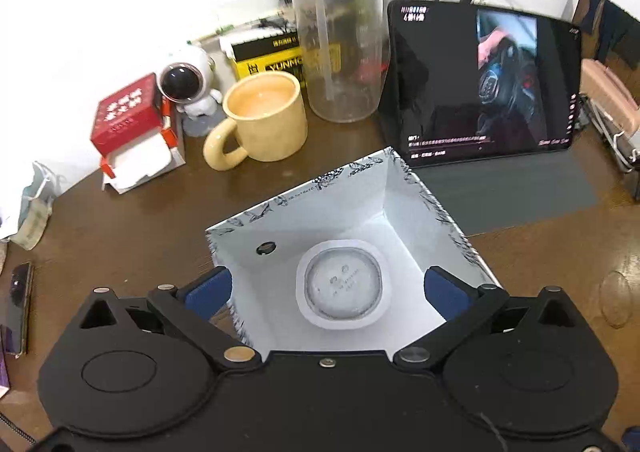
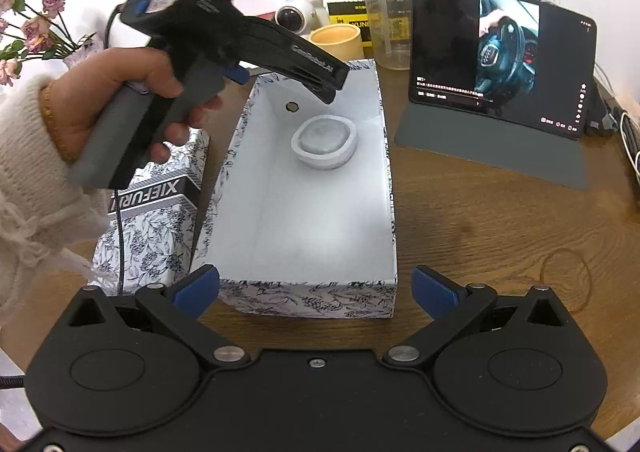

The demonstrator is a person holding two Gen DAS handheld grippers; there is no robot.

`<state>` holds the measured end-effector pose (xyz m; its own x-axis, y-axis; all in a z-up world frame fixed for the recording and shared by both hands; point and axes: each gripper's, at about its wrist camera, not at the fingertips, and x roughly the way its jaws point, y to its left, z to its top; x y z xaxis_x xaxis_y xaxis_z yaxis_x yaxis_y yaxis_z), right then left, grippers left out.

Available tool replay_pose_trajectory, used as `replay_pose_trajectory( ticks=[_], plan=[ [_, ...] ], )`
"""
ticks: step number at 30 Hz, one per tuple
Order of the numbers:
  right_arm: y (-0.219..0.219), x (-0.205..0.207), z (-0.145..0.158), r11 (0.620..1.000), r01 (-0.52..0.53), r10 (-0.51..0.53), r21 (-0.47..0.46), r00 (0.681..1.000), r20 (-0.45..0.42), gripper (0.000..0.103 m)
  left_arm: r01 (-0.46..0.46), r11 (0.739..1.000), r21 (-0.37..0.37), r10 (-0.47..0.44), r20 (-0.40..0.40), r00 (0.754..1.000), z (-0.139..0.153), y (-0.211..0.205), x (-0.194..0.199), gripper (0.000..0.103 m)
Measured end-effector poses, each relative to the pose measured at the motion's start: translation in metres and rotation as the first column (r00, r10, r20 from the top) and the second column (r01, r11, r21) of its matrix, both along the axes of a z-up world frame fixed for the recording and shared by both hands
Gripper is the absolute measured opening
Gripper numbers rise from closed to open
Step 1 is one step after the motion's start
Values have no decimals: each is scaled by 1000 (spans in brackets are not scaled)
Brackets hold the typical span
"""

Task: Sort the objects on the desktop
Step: 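Withdraw the left gripper up and away from the floral box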

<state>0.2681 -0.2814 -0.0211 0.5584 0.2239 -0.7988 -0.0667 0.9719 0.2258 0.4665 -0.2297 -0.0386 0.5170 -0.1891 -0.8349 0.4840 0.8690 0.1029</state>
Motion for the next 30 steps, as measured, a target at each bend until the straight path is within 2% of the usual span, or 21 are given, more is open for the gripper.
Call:
replay_pose_trajectory(
  ticks=[18, 30],
  plan=[
    [5, -77, 23, 998, -53, 54, -17, 996, 72, 103, -58, 997, -41, 61, 82, 995, 48, 45, -114, 103],
    [15, -136, 28, 995, -91, 93, -33, 992, 87, 103, -86, 995, -58, 91, 84, 992, 48, 79, -204, 103]
  ],
)
